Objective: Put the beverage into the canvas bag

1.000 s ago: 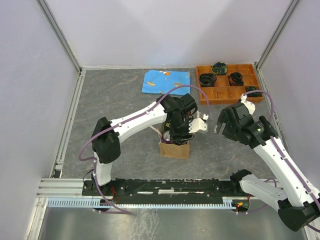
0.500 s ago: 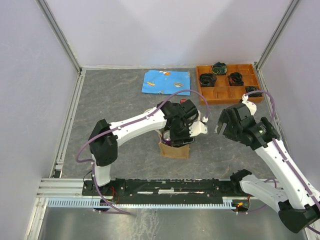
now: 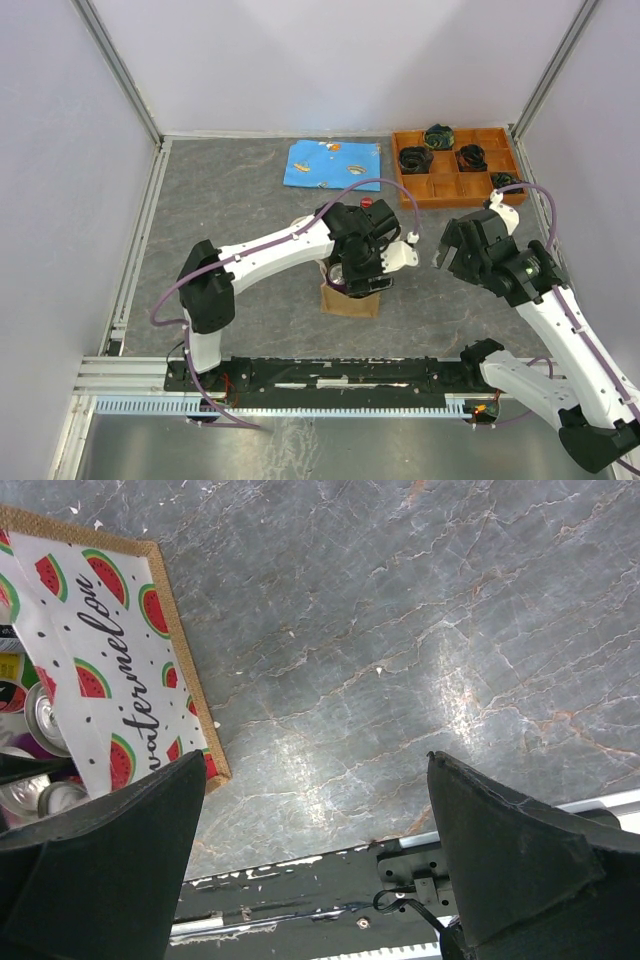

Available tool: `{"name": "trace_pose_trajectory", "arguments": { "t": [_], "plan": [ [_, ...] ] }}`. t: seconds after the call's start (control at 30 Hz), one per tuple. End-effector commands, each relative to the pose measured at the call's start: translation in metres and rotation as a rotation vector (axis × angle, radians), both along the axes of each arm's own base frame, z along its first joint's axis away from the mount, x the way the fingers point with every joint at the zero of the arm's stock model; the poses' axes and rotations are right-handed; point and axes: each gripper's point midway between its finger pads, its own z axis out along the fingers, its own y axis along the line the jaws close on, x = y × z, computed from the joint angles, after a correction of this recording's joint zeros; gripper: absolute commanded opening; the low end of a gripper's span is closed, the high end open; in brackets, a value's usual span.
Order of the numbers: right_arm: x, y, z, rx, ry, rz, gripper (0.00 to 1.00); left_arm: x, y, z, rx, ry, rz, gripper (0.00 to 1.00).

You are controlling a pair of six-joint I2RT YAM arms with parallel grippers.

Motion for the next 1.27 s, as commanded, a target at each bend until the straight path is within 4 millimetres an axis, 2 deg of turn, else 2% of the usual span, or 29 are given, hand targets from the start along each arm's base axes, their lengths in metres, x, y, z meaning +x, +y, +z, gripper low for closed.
{"name": "trace_pose_trajectory", "arguments": {
  "t": [0.0, 0.1, 0.33, 0.43, 0.57, 0.7, 0.9, 1.03, 1.1, 1.23],
  "plan": [
    [-0.001, -0.002, 0.005, 0.015, -0.020, -0.022, 0.99, -0.033, -0.023, 0.056, -0.157, 0.081, -0.030, 0.78],
    [0.000, -0.001, 0.005, 0.020, -0.022, -0.023, 0.99, -0.039, -0.025, 0.066, -0.179, 0.105, -0.044, 0.82],
    [0.001, 0.001, 0.005, 0.028, -0.022, -0.021, 0.99, -0.039, -0.020, 0.086, -0.216, 0.080, -0.039, 0.83],
    [0.006, 0.006, 0.008, 0.041, -0.042, 0.000, 0.99, -0.025, -0.015, 0.103, -0.260, 0.042, 0.006, 0.84],
    [0.021, 0.023, 0.024, 0.100, -0.128, 0.079, 0.99, 0.011, 0.001, 0.137, -0.376, 0.041, 0.162, 0.84],
    [0.035, 0.033, 0.039, 0.127, -0.195, 0.114, 0.99, 0.060, 0.030, 0.173, -0.535, 0.006, 0.368, 0.84],
    [0.047, 0.045, 0.046, 0.162, -0.232, 0.137, 0.99, 0.124, 0.091, 0.218, -0.728, -0.162, 0.664, 0.85],
    [0.052, 0.054, 0.049, 0.198, -0.268, 0.168, 0.99, 0.147, 0.134, 0.220, -0.756, -0.239, 0.814, 0.87],
    [0.053, 0.054, 0.048, 0.201, -0.267, 0.163, 0.99, 0.155, 0.155, 0.212, -0.753, -0.240, 0.888, 0.87],
    [0.055, 0.053, 0.046, 0.177, -0.245, 0.160, 0.99, 0.157, 0.171, 0.198, -0.758, -0.206, 0.964, 0.87]
  ]
}}
